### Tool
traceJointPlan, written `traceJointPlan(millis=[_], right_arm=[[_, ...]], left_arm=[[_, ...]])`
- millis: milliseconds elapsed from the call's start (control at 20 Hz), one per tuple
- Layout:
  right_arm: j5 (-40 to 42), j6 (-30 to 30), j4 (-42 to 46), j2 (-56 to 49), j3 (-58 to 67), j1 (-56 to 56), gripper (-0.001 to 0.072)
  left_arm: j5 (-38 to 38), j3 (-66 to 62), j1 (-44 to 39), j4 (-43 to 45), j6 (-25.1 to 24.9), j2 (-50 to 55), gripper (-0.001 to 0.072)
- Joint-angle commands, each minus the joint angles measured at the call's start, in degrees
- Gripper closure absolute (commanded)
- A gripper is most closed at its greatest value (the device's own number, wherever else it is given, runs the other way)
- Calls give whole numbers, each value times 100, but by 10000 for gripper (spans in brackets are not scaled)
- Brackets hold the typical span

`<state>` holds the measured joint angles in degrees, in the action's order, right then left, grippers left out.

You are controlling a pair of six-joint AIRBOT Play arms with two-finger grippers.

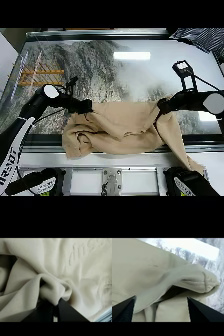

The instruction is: Fold the clothes and pants, and hang the long-sleeved shirts on hangers.

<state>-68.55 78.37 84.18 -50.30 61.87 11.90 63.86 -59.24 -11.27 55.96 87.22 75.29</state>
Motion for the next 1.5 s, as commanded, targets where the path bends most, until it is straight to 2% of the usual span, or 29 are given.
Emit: traceJointPlan(millis=[0,250,600,1000,1350,1400,1450], right_arm=[[-372,-13,157,295,-13,789,23],[-422,-9,625,50,-376,2170,25],[-793,614,2677,-1399,-531,3884,25],[-1025,1154,3176,-2127,-540,4328,26],[-1143,1344,3477,-2524,-551,4328,27],[-1147,1410,3582,-2564,-551,4328,88],[-1147,1427,3694,-2581,-553,4328,191]], left_arm=[[-94,-13,0,2,0,13,686],[-153,-13,7,2,0,13,687],[-155,-11,7,2,0,13,687],[-240,-9,7,4,-2,13,686],[-240,-9,7,2,-46,13,686],[-240,-9,7,2,-46,13,687],[-243,-9,7,2,-48,13,686]])
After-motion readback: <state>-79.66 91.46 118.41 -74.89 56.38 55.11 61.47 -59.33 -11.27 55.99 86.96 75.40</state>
